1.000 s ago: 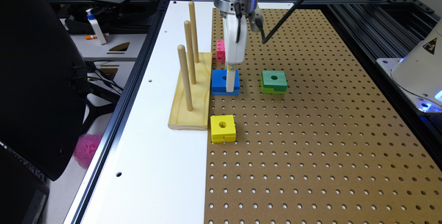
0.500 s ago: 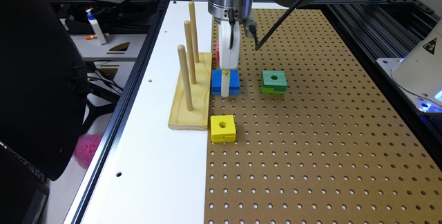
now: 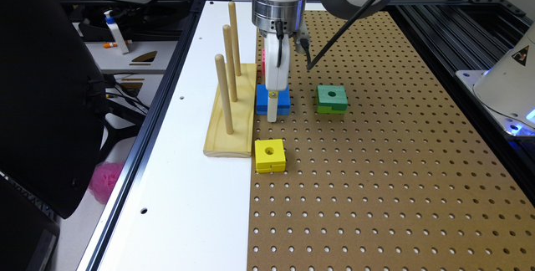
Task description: Pick up blue block.
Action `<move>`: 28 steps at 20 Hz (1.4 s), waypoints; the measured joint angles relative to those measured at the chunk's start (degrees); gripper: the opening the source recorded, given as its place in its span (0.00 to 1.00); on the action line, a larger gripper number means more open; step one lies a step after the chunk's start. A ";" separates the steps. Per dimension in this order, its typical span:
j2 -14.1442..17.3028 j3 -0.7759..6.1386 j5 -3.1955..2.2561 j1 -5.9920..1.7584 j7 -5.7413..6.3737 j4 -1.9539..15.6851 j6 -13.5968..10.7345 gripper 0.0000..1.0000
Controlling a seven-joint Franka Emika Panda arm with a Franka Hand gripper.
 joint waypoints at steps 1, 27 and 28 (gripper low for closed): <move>0.10 -0.01 0.00 -0.02 0.00 0.20 0.00 0.00; -14.71 0.01 0.05 -0.16 0.10 -0.16 -14.38 0.00; -14.80 0.01 0.05 -0.16 0.10 -0.16 -14.39 0.00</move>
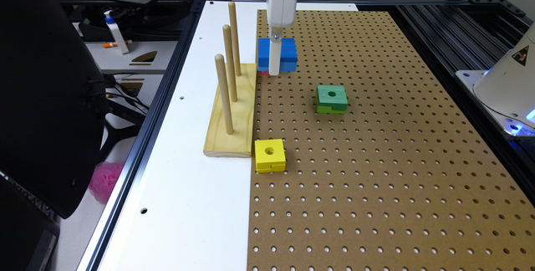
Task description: Pick up blue block.
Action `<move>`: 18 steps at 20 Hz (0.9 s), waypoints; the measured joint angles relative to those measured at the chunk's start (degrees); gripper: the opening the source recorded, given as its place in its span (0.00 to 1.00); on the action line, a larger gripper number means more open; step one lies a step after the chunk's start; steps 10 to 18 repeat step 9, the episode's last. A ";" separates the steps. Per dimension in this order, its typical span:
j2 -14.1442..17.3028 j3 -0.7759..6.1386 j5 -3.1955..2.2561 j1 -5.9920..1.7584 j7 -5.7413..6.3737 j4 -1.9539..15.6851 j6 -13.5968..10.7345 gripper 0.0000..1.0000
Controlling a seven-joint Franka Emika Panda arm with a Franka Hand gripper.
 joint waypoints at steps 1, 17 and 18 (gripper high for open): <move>-0.17 0.00 0.00 0.00 0.00 0.02 -0.02 0.00; -6.28 0.04 0.08 0.00 0.03 0.39 -5.90 0.00; -6.28 0.04 0.08 0.00 0.03 0.39 -5.90 0.00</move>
